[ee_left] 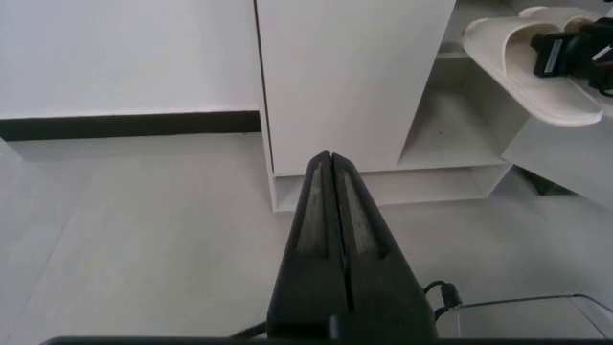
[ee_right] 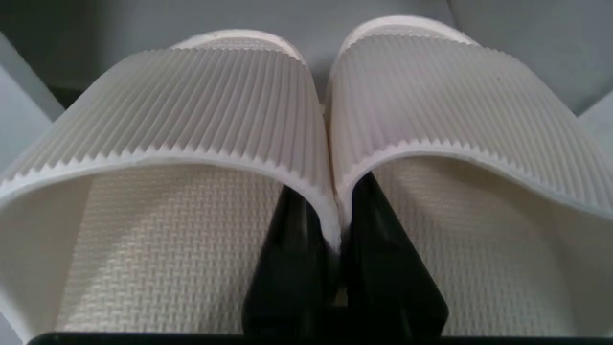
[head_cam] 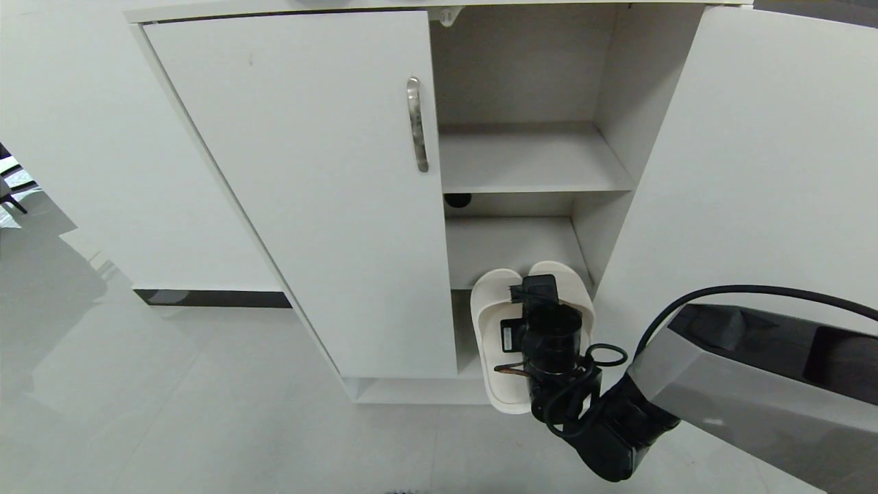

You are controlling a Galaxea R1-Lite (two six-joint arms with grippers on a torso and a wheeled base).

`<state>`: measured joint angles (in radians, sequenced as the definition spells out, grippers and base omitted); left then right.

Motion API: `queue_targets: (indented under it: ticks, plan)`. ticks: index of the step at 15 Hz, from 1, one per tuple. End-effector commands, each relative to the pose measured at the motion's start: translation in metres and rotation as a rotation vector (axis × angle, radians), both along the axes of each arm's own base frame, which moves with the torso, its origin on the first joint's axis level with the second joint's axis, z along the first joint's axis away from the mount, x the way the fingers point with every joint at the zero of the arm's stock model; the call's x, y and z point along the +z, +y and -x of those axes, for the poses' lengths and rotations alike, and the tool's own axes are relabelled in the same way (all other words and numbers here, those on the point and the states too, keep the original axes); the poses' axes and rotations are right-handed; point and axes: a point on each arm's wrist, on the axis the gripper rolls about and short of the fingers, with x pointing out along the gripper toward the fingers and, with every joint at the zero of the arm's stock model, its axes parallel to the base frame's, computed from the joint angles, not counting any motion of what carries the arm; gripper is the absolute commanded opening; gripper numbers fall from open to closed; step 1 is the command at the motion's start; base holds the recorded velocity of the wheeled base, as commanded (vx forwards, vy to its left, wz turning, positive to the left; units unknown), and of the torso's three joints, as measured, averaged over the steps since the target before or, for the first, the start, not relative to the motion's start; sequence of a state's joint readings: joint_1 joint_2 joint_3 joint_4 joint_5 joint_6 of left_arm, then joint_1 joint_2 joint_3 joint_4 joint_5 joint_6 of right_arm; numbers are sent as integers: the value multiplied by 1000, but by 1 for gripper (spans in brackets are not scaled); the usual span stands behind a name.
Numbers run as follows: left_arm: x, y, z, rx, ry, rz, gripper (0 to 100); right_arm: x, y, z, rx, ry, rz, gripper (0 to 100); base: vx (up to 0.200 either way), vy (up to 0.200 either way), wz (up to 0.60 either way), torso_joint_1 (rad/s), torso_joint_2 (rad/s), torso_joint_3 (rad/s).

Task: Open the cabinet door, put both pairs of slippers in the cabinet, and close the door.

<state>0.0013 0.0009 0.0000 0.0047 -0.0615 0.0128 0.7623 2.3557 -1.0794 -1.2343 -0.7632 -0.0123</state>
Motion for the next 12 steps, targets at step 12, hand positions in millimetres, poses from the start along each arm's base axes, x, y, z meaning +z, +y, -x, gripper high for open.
queue_targets:
  ticks: [12]
  plan:
    - [0,0,0,0,1,0,0,-10,-1,-2,-4,16,11,0,200,0,0,3,2,-1]
